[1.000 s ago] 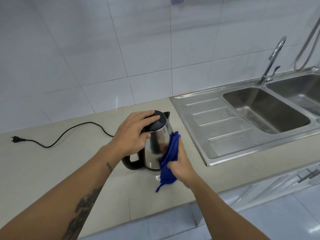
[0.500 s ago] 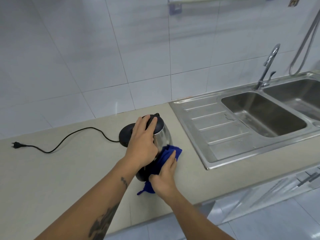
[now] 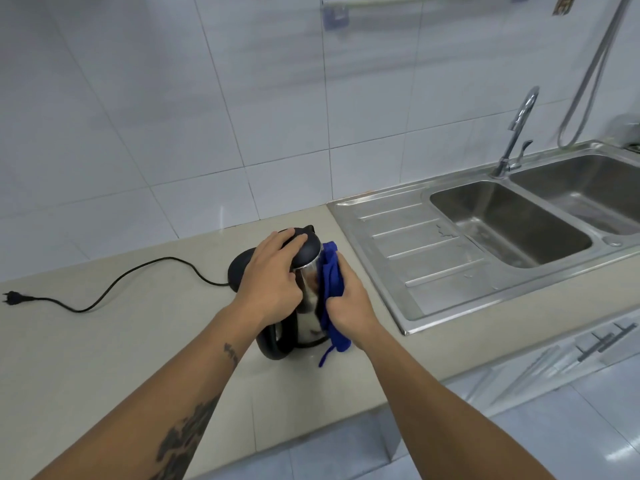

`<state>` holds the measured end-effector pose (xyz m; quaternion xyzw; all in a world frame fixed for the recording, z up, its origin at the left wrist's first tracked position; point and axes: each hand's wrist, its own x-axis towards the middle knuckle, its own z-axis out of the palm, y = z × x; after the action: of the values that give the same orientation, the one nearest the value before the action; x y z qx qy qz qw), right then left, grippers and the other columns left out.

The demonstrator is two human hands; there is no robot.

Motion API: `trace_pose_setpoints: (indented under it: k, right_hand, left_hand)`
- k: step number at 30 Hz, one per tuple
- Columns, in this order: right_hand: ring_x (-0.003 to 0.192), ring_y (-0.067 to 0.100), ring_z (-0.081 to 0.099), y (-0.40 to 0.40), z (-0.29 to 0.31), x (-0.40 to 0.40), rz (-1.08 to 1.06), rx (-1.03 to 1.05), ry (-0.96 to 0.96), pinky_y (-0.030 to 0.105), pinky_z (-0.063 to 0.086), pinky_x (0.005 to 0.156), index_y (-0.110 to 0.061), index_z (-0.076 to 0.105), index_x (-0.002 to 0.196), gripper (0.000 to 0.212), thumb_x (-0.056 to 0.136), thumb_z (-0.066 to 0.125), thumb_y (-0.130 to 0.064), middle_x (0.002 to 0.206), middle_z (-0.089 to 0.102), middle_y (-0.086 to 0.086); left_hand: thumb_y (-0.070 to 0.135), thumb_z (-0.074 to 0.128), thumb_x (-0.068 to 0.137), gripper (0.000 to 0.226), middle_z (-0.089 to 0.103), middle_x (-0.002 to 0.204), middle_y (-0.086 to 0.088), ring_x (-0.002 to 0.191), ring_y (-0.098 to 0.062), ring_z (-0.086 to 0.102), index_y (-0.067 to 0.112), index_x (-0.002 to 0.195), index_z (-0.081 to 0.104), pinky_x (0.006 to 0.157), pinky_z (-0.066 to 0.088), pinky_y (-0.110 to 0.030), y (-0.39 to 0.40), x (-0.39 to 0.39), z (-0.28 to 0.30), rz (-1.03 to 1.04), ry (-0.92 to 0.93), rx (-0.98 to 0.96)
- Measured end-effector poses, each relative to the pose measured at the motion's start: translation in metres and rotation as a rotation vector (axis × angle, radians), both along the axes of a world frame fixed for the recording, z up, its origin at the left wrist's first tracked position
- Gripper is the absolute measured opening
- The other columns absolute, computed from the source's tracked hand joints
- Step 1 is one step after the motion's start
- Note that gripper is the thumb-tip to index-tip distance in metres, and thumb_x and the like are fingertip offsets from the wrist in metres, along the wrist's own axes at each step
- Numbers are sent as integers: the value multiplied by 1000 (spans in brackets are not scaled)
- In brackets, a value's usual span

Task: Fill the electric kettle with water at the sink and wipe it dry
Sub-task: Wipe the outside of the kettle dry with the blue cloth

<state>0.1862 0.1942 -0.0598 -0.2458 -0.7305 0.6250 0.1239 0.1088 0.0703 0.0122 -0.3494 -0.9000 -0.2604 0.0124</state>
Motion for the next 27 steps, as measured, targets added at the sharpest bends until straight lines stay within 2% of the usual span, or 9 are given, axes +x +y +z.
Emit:
trace_pose_setpoints:
  k: [2, 4, 7, 10, 13, 16, 22, 24, 27]
  right_hand:
    - [114, 15, 57, 1, 4, 7, 3, 1, 66, 14, 56, 72, -27, 32, 157, 95, 77, 54, 20, 142, 47, -2]
    - [110, 14, 59, 0, -4, 13, 4, -48, 102, 15, 56, 67, -29, 27, 158, 93, 80, 57, 11, 144, 44, -4]
    - [119, 23, 61, 3, -18, 18, -32, -273, 64, 32, 56, 89, -38, 42, 148, 80, 75, 61, -14, 141, 57, 0]
    - [114, 26, 65, 17, -16, 13, -56, -370, 14, 42, 49, 103, -32, 58, 132, 58, 76, 59, -15, 121, 71, 3]
    - [106, 20, 67, 30, 1, 3, -28, -322, 53, 35, 51, 96, -27, 57, 137, 57, 84, 58, -5, 118, 72, 3]
    - [117, 19, 63, 33, 11, -4, -11, -238, 67, 35, 50, 100, -34, 53, 142, 67, 81, 65, -11, 130, 66, -3]
    - [84, 19, 63, 33, -2, -2, -72, -125, 27, 27, 51, 73, -33, 68, 110, 56, 85, 42, 9, 97, 73, 1]
    - [91, 15, 64, 28, -3, -4, -85, -30, 77, 28, 52, 80, -31, 67, 122, 60, 82, 39, 4, 105, 74, 1]
    - [126, 6, 58, 17, -12, -1, -69, 82, 189, 26, 45, 107, -29, 54, 145, 71, 80, 41, 0, 139, 63, -8]
  left_hand:
    - [-1, 51, 87, 70, 29, 157, 14, 146, -13, 22, 28, 149, 39, 120, 24, -36, 0, -6, -1, -50, -13, 1]
    - [-3, 51, 85, 71, 33, 155, 15, 145, -12, 25, 29, 147, 42, 118, 29, -38, 0, -11, -1, -107, -8, -5]
    - [-4, 50, 87, 68, 33, 155, 18, 145, -9, 25, 31, 146, 45, 113, 22, -12, -1, -17, 2, -156, 26, -27]
    - [-7, 50, 87, 69, 34, 154, 20, 145, -5, 25, 32, 144, 47, 92, 12, 10, -2, -24, 7, -217, 5, -43]
    - [-9, 50, 87, 72, 33, 154, 23, 148, -3, 20, 34, 145, 46, 108, 15, -6, 0, -32, 7, -267, -12, -53]
    - [-10, 47, 87, 74, 30, 156, 23, 149, -4, 17, 33, 147, 42, 117, 20, -22, -1, -34, 7, -276, -2, -76]
    - [-4, 48, 75, 75, 30, 156, 7, 146, -20, 22, 16, 147, 37, 118, 20, -37, 23, 5, 3, -23, 120, -47]
    - [3, 49, 77, 69, 25, 157, -1, 143, -27, 23, 14, 144, 39, 117, 18, -36, 41, 19, 0, 147, 60, 37]
    - [12, 45, 83, 64, 13, 164, -5, 150, -22, 5, 17, 146, 37, 121, -1, -39, 67, 24, -5, 351, -15, 130]
